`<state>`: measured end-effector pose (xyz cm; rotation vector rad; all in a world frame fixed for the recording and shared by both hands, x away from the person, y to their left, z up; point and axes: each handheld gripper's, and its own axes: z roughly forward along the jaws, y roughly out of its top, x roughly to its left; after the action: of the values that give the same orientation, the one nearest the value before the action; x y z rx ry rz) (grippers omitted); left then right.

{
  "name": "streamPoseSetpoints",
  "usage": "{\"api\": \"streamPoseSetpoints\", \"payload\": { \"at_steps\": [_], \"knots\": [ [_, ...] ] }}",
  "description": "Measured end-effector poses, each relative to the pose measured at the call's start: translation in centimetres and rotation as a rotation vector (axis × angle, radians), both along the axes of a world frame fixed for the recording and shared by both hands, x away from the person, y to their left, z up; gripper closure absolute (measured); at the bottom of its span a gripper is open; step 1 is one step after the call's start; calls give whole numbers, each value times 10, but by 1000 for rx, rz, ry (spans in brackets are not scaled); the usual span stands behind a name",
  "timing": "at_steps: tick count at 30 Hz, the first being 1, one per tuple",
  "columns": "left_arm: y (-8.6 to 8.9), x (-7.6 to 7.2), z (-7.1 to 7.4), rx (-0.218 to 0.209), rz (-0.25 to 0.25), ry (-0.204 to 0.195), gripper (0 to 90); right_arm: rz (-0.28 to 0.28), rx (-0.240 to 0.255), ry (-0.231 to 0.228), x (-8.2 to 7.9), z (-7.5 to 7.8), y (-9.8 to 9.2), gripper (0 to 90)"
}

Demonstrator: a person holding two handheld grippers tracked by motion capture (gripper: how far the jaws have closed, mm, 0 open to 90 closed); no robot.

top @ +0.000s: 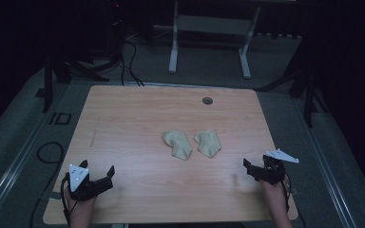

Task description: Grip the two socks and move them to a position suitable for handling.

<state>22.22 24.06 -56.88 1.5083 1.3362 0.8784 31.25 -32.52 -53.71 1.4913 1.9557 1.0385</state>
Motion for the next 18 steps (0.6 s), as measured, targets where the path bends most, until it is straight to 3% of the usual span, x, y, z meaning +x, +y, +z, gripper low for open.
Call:
{"api": "streamPoseSetpoints", "payload": {
  "at_steps": [4,7,10,12,18],
  "knots": [
    [-1,-1,1,-4,16,1,15,52,23,21,8,3,11,134],
    [-2,0,2,-30,7,46,15,90,-1,25,14,5,22,140],
    [-4,2,2,-27,16,84,15,121,-17,28,21,9,34,157],
    [-4,2,2,-45,9,89,14,141,-22,25,27,11,41,157],
    [-3,1,2,-47,19,81,15,159,-38,22,43,14,58,172]
  ]
}}
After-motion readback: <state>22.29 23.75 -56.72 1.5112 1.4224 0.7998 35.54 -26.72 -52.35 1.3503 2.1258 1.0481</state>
